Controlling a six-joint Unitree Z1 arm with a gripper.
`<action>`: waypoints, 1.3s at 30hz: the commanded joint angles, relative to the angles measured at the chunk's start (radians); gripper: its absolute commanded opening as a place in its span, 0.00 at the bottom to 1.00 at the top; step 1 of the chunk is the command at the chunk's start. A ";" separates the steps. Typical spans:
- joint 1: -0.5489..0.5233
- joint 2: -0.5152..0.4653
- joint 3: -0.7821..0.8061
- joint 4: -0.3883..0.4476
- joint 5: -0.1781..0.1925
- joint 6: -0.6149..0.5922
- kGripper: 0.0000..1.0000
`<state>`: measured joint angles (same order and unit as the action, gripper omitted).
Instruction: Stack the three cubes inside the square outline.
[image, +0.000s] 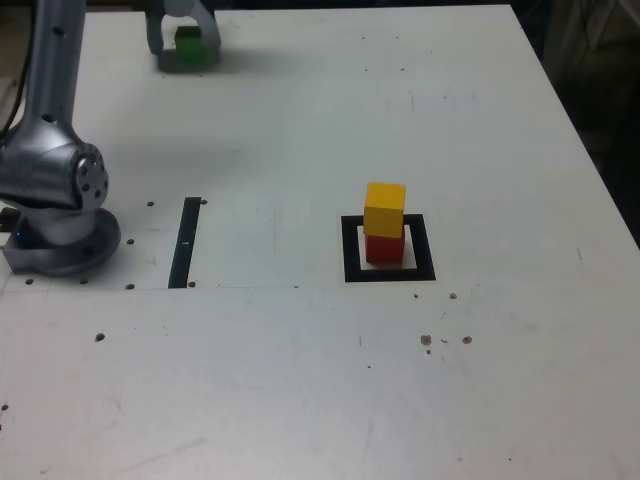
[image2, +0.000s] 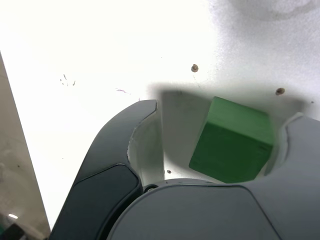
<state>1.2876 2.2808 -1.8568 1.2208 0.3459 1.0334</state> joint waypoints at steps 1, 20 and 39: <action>-0.004 -0.002 0.005 -0.009 0.004 -0.007 0.48; -0.015 -0.007 0.019 -0.026 -0.004 -0.007 0.33; -0.078 -0.098 0.118 -0.084 -0.127 -0.024 0.33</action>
<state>1.2200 2.2035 -1.7516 1.1460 0.2279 1.0144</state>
